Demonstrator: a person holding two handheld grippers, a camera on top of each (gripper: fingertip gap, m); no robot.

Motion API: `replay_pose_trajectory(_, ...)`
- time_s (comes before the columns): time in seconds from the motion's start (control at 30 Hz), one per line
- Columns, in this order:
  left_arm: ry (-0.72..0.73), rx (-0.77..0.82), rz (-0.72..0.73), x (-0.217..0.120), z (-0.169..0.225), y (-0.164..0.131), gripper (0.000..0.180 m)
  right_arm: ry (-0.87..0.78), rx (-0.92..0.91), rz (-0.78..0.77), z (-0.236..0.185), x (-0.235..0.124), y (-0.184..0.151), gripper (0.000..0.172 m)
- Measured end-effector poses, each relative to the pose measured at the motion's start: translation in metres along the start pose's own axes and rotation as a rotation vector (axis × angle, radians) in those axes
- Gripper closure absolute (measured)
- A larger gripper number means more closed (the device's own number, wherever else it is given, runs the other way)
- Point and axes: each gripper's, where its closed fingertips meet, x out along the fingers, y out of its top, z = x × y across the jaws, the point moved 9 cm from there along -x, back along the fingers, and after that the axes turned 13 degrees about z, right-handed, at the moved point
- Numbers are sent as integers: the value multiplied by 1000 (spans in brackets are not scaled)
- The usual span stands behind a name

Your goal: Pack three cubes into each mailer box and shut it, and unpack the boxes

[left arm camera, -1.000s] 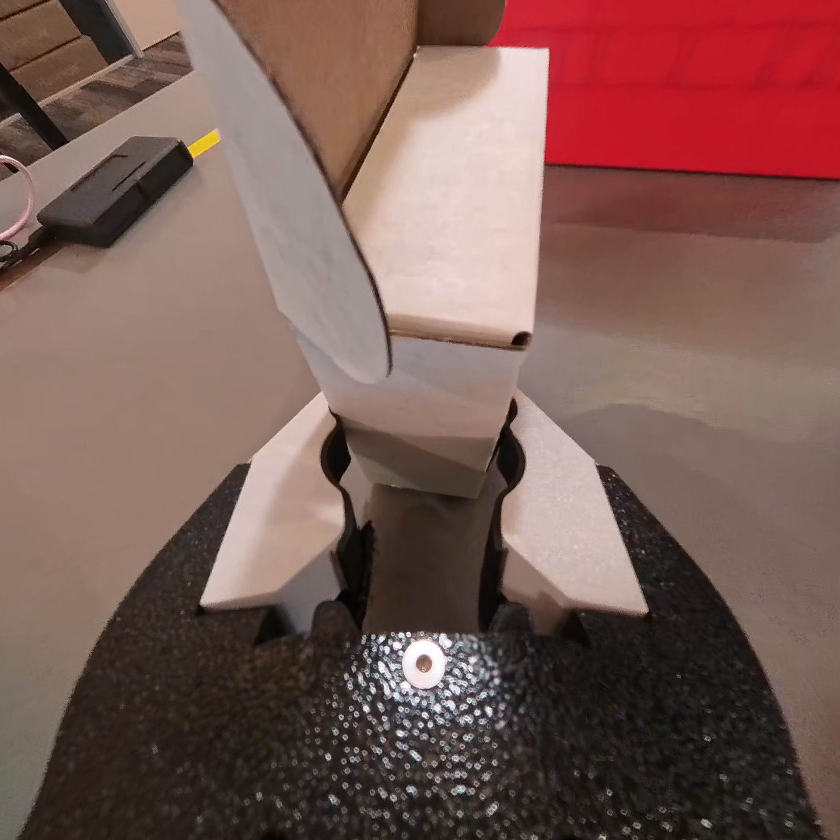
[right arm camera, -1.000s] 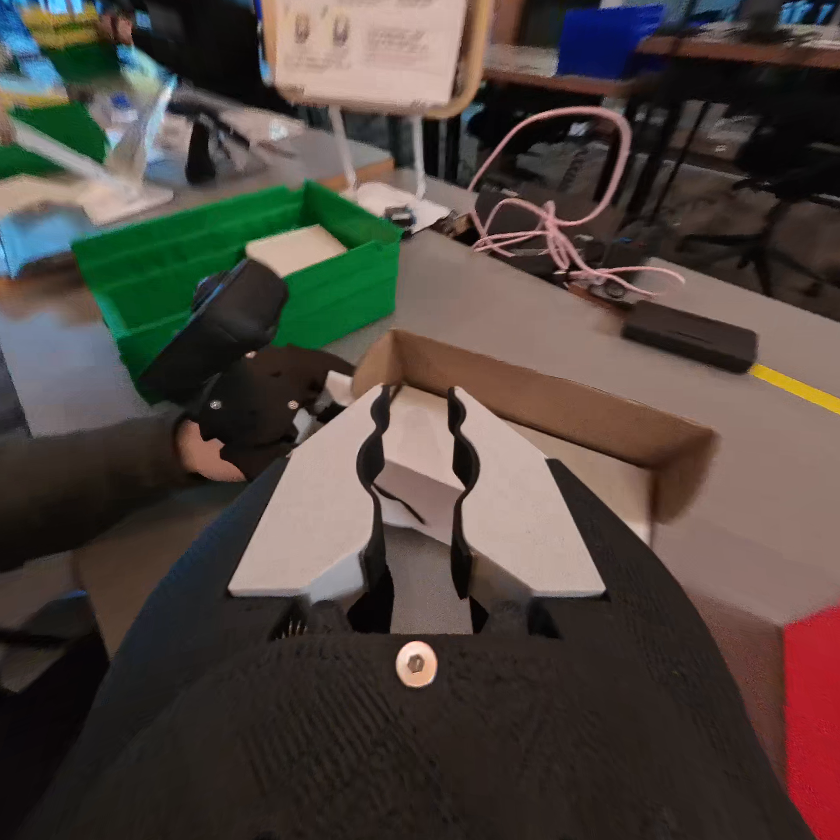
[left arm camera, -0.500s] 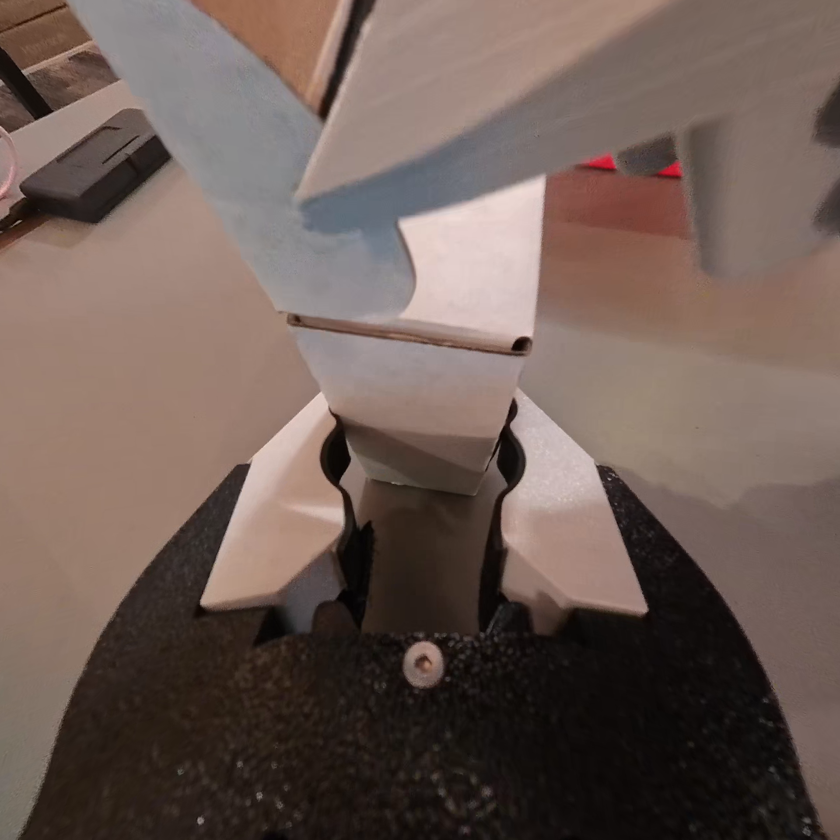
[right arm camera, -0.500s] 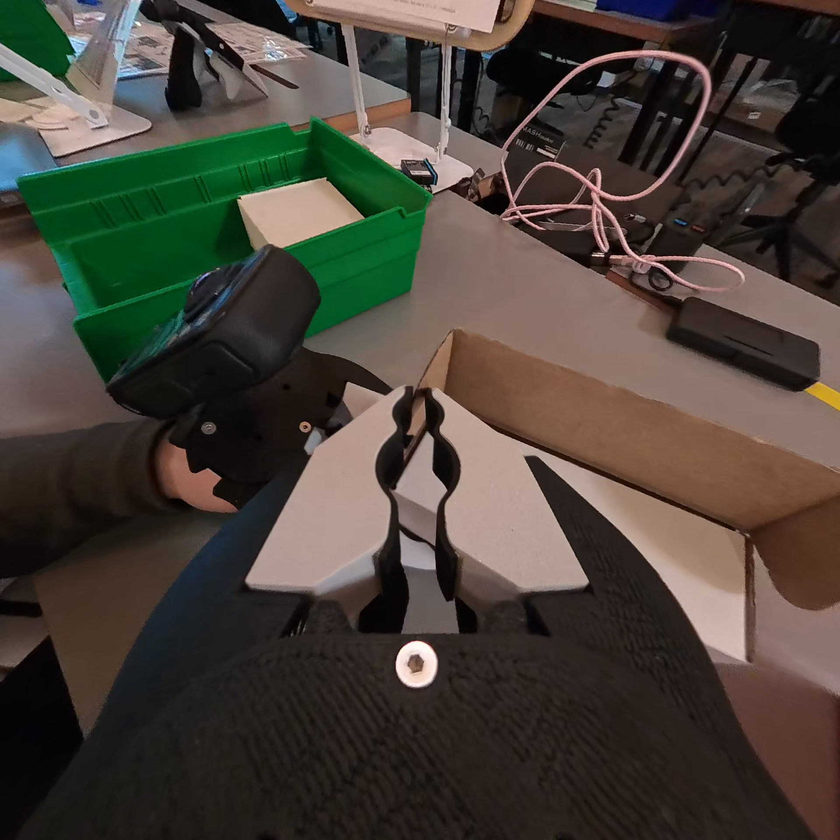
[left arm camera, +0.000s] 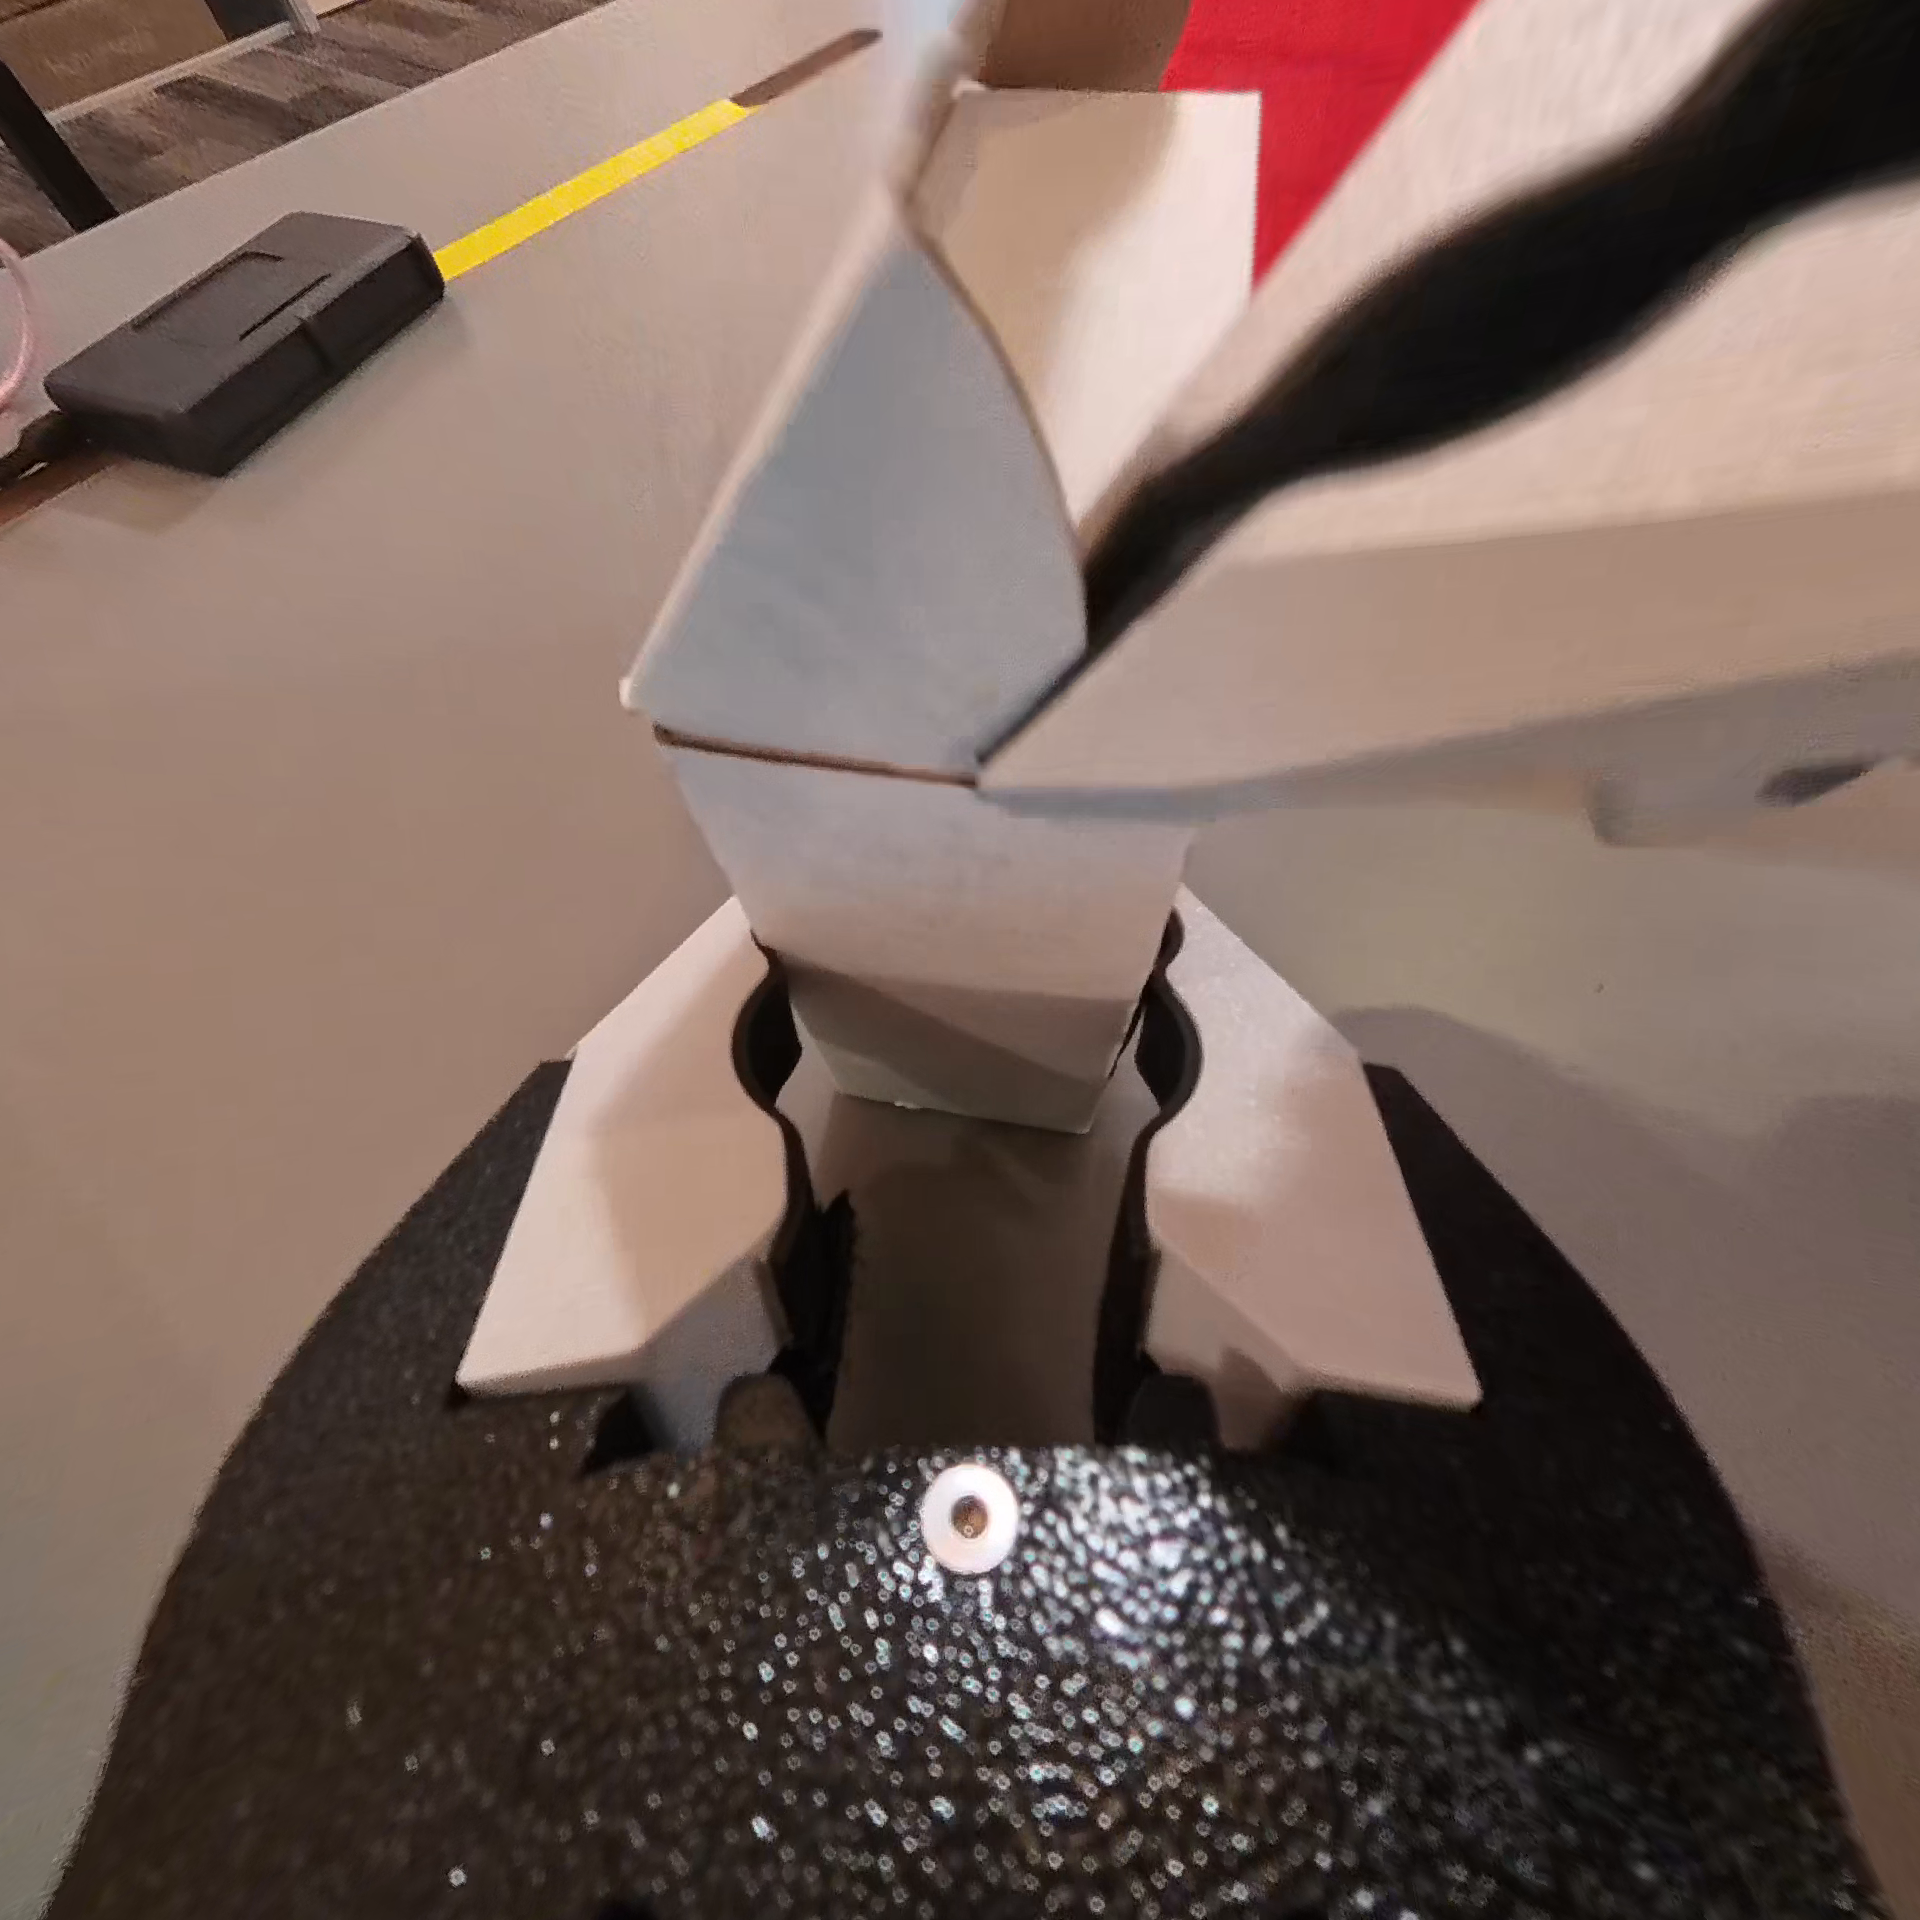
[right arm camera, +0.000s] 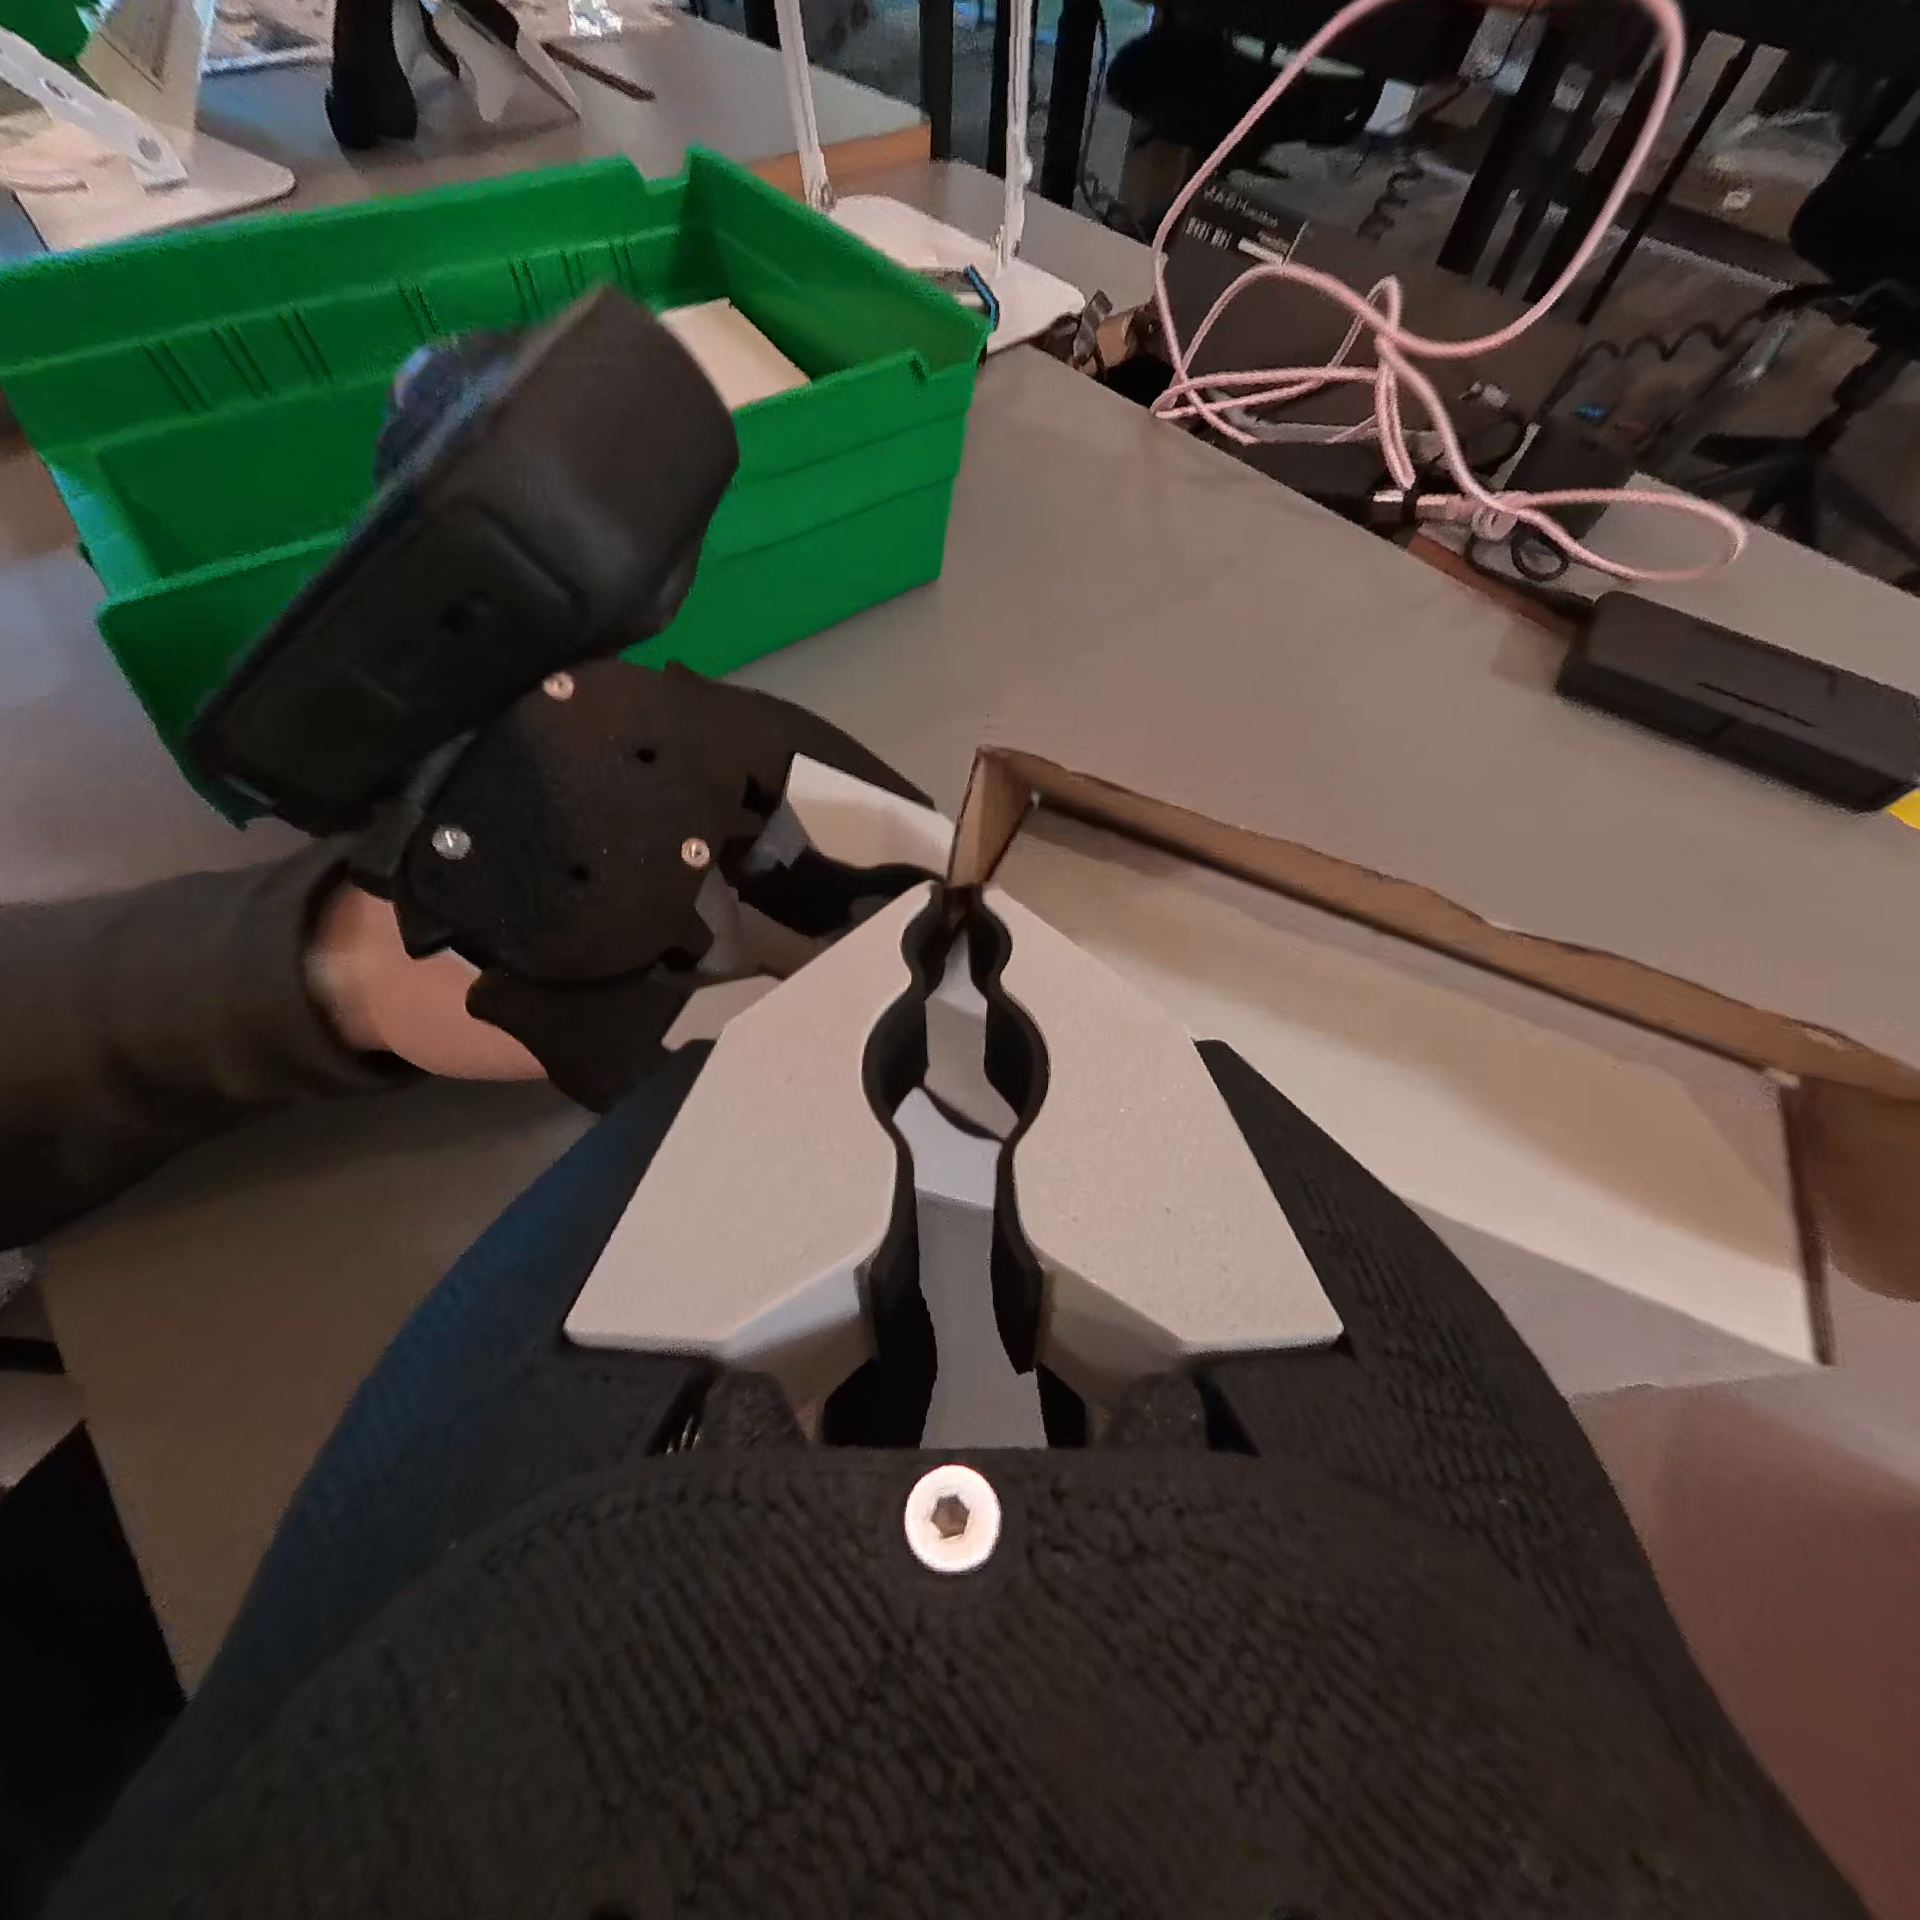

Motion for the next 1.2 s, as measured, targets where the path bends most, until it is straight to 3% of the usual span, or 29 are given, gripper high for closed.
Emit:
replay_pose_trajectory(0.03, -3, -3, 1, 0, 0, 0, 116, 0, 2, 11, -1, 0, -2, 170)
replay_pose_trajectory(0.07, -2, 5, 1, 0, 0, 0, 116, 4, 5, 17, -1, -2, -3, 168)
replay_pose_trajectory(0.1, 0, 7, 0, 0, 0, 0, 116, 18, 13, 37, -3, -8, 0, 156)
replay_pose_trajectory(0.17, -1, 3, 1, 0, 0, 0, 115, -15, -22, 142, 5, -30, 10, 156)
replay_pose_trajectory(0.27, -3, 3, 1, 0, 0, 0, 115, -287, -87, 241, 51, -67, 17, 155)
replay_pose_trajectory(0.33, -4, 1, 0, 0, 0, 0, 115, -363, -37, 198, 83, -78, 8, 150)
replay_pose_trajectory(0.43, -5, 1, 0, 0, 0, 0, 115, -348, 44, 128, 111, -74, -4, 146)
replay_pose_trajectory(0.57, -4, -1, -1, 0, 0, 0, 115, -238, 96, 95, 117, -62, -6, 153)
replay_pose_trajectory(0.7, 6, 13, -14, 0, 1, 1, 116, -278, 65, 53, 121, -61, 2, 172)
replay_pose_trajectory(1.03, 53, 51, -52, 0, 7, 4, 116, -264, 195, -19, 126, -57, 17, 172)
replay_pose_trajectory(1.2, 45, 15, -49, 0, 4, 3, 116, -276, 130, -42, 124, -55, 13, 172)
